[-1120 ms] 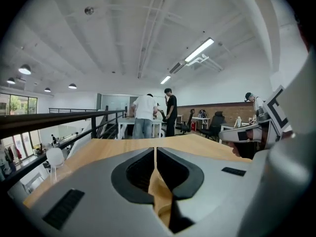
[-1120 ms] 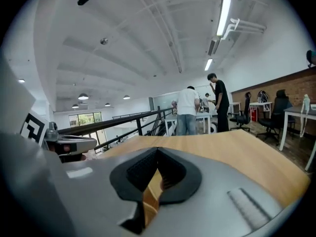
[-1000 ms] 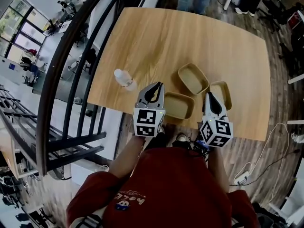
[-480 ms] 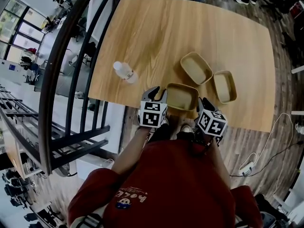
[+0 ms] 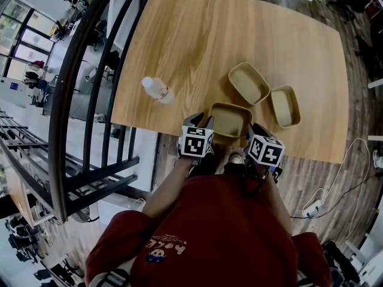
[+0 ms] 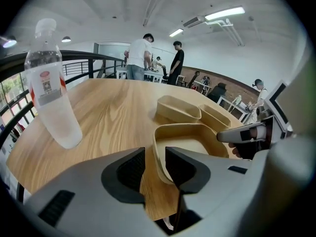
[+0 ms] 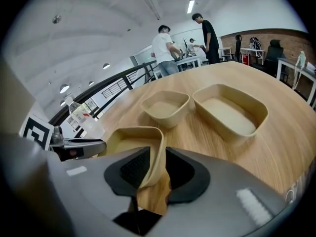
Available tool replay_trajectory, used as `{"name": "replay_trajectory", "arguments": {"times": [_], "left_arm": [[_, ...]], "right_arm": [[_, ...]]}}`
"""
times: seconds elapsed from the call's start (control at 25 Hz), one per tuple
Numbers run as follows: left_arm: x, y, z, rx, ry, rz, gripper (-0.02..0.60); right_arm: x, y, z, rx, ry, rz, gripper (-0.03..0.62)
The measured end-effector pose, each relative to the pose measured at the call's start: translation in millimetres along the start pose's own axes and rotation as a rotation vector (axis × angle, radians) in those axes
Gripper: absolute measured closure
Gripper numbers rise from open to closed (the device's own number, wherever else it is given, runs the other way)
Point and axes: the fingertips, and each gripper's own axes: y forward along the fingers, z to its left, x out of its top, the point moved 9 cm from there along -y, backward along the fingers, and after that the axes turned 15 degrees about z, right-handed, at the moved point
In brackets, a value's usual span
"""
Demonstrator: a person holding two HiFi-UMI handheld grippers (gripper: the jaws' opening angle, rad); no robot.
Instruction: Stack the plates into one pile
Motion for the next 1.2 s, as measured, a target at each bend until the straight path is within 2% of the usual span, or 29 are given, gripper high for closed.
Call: {"name": "replay_trajectory", "arguments": {"times": [0.16,0.28,0.48,0.6,0.96,1.2], "left_arm": [[-1,10,-1,-0.027,0.003,0.025,0.454],[-5,15,0,-0.029,-0.009,0.038,0.486],[-4,17,-1,-0.021,-0.008,0.043,0.535],[-4,17,0,-0.018,-0.02,0.04,0.543],[2,8,1,-0.013,-0.027,0.0,0.551],[13,0,0,-0.009,-0.019,-0.042,0.552]], "right_arm": [[-1,6,-1,-0.004,0.01,0.017,0.487],[-3,8,-2,0.0,0.014,0.025,0.488],[-2,12,1,0.008,0.01,0.028,0.53],[-2,12,2,0.003,0.01,0.031,0.534],[-1,8,6,0.004,0.005,0.012,0.546],[6,1,9,0.005,-0.005,-0.039,0.548]]}}
